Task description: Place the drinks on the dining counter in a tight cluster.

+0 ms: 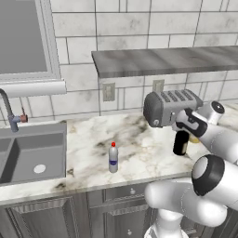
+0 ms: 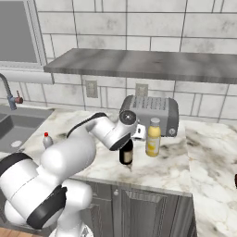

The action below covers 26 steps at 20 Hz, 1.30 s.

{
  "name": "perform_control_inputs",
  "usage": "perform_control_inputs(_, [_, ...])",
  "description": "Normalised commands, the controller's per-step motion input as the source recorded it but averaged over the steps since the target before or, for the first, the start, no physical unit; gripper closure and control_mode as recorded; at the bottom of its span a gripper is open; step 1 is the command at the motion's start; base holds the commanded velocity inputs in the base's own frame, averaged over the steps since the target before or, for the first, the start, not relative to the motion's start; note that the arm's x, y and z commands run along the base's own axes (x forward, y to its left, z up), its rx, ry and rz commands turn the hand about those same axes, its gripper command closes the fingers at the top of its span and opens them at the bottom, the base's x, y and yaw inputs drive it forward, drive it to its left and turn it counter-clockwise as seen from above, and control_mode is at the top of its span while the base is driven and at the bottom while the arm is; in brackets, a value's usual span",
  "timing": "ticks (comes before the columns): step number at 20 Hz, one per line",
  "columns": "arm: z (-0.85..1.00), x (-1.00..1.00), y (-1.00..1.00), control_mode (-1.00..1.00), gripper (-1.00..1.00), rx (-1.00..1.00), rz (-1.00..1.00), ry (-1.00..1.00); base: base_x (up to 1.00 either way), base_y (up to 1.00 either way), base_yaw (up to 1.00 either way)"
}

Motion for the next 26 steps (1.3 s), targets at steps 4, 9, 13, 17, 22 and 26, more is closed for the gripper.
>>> perform_control_inputs(4, [0.00,0.00,0.00,-1.00,-1.00,0.00,-0.03,-0.11,0.00,0.00,0.00])
perform_control_inputs(9, [0.00,0.00,0.00,-1.00,-1.00,0.00,-0.03,-0.07,0.00,0.00,0.00])
perform_control_inputs(13, [0.00,0.00,0.00,-1.00,-1.00,0.00,-0.02,-0.02,0.00,0.00,0.00])
perform_control_inputs(17, [0.00,0.00,0.00,-1.00,-1.00,0.00,0.00,0.00,0.00,0.00,0.00])
perform_control_inputs(22, [0.00,0.00,0.00,-1.00,1.00,0.00,0.00,0.00,0.00,0.00,0.00])
perform_control_inputs(26, [0.00,0.00,0.00,-1.00,1.00,0.00,0.00,0.00,0.00,0.00,0.00])
